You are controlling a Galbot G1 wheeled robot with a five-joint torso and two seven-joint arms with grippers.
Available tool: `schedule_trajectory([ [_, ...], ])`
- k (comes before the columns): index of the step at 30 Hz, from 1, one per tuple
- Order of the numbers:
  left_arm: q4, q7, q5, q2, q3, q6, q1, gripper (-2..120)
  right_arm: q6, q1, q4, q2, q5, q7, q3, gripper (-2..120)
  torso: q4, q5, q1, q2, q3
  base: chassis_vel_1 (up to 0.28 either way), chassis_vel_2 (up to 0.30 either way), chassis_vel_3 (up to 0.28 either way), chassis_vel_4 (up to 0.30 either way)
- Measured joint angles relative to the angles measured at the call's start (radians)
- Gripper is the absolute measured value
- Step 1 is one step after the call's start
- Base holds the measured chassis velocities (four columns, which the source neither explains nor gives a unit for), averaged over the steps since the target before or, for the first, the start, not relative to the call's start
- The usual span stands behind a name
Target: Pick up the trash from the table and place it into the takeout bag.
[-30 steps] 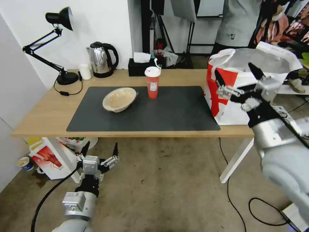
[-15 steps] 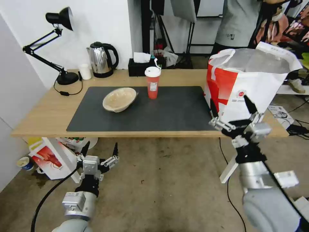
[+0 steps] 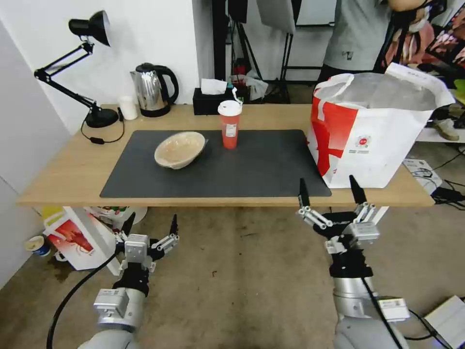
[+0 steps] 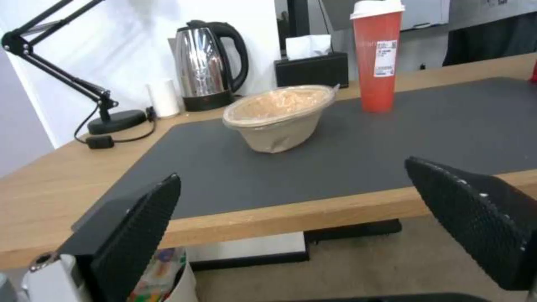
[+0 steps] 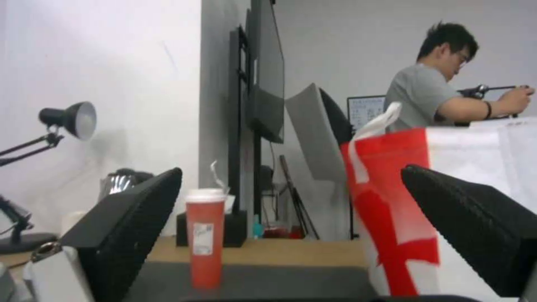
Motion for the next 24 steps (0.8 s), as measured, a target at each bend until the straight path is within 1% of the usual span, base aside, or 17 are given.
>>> schedule_trajectory([
  [5,0.0,0.0,0.0,0.0,0.0,0.0,0.0,100,0.048,-0.029,-0.045,0.032,-0.058,0.004,-0.038,100,0.0,0.0,0.0,0.0,0.0,0.0,0.0,0.0,0.0],
  [14,0.0,0.0,0.0,0.0,0.0,0.0,0.0,100,0.114,-0.059,-0.131,0.061,-0.116,0.022,-0.074,100,0.0,0.0,0.0,0.0,0.0,0.0,0.0,0.0,0.0],
  [24,0.0,0.0,0.0,0.0,0.0,0.0,0.0,100,0.144,-0.062,-0.185,0.068,-0.137,0.021,-0.085,100,0.0,0.0001,0.0,0.0,0.0,0.0,0.0,0.0,0.0],
])
